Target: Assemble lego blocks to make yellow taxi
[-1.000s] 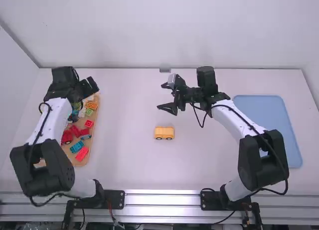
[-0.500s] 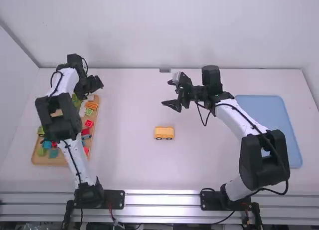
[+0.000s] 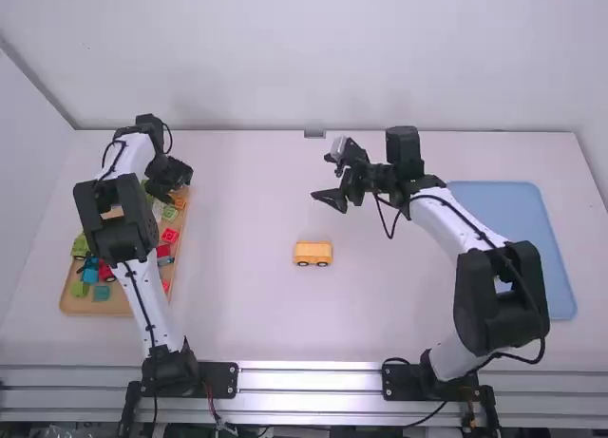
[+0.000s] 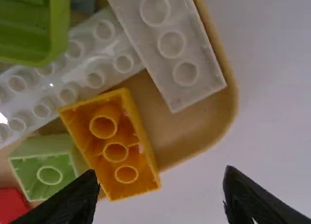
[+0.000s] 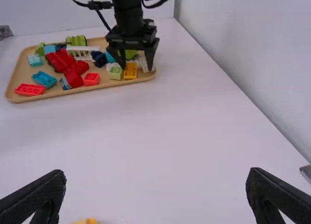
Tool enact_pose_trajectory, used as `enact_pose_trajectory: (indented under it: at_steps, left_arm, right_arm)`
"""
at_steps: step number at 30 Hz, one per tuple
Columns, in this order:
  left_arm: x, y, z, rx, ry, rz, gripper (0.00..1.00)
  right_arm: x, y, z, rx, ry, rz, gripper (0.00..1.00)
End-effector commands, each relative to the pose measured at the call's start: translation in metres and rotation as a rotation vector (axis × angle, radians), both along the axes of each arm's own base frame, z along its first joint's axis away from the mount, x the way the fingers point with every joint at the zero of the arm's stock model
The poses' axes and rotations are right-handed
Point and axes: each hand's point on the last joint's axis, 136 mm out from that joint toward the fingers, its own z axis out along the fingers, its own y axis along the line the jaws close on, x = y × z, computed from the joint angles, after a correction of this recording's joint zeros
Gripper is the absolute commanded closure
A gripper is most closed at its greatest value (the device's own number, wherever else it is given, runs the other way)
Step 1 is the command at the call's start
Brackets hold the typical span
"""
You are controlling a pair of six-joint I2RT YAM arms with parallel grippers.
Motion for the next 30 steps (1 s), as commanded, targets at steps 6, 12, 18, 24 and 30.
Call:
enact_pose_trajectory:
  at_steps: [6, 12, 18, 24, 30]
  left_arm:
    - [-0.012, 0.004, -0.005, 0.011, 0.04, 0.11, 0.33]
    - [-0.015, 0.006, -0.005, 0.025, 0.053, 0.13, 0.42]
    - [-0.019, 0.005, -0.005, 0.042, 0.073, 0.151, 0.39]
    - [-0.014, 0.006, -0.005, 0.045, 0.056, 0.151, 0.41]
    - [-0.014, 0.006, -0.005, 0.045, 0.055, 0.15, 0.42]
  right_arm:
    - [0.002, 0.0, -0.003, -0.012, -0.019, 0.006, 0.01]
    - [0.002, -0.001, -0.003, -0.012, -0.017, 0.005, 0.01]
    - [0.002, 0.0, -0.003, -0.012, -0.017, 0.006, 0.01]
    - [0.002, 0.0, -0.003, -0.012, -0.018, 0.006, 0.01]
    - [0.002, 0.0, -0.003, -0.012, -0.018, 0.006, 0.01]
